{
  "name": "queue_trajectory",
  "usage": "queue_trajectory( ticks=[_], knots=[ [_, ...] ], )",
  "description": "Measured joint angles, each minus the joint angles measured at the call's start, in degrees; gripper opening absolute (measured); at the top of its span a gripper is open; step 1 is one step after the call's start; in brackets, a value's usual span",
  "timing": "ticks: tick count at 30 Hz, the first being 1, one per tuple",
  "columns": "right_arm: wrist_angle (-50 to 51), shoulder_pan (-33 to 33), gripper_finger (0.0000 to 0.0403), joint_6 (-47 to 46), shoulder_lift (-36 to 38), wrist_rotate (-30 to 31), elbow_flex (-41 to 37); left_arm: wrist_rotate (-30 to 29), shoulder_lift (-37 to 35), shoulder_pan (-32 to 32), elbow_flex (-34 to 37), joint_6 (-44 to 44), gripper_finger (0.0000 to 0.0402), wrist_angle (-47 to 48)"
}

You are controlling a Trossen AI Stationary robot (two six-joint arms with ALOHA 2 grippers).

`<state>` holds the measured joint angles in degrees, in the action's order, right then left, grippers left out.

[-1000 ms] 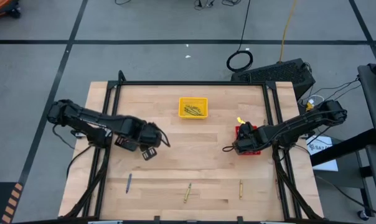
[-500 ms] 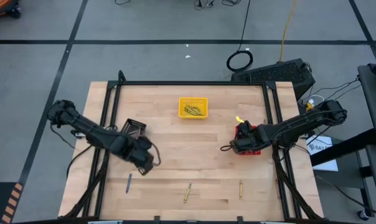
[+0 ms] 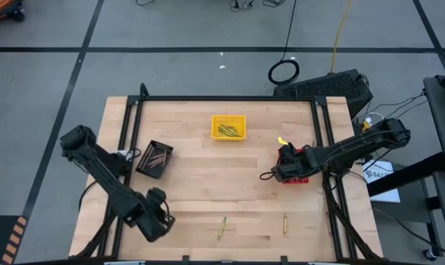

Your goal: Sort crayons

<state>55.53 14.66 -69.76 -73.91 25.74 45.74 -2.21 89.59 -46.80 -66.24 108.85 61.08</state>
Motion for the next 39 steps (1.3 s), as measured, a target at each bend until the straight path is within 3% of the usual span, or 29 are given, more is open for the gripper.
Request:
queue_trajectory(
  ticks=[6, 19, 39],
  knots=[
    [0.0, 0.0, 0.0086, 0.0, 0.0, -0.3, 0.0, 6.9, 6.9, -2.6, 0.0, 4.8, 0.0102, -2.8],
    [-1.7, 0.1, 0.0086, 1.1, 0.0, -0.4, 0.0, 6.7, 11.3, -5.8, 0.0, 18.3, 0.0102, -3.3],
    [-3.9, 0.1, 0.0086, 1.9, 0.0, -0.4, 0.0, 6.7, 12.2, -5.6, 0.6, 18.3, 0.0102, -0.9]
  ],
)
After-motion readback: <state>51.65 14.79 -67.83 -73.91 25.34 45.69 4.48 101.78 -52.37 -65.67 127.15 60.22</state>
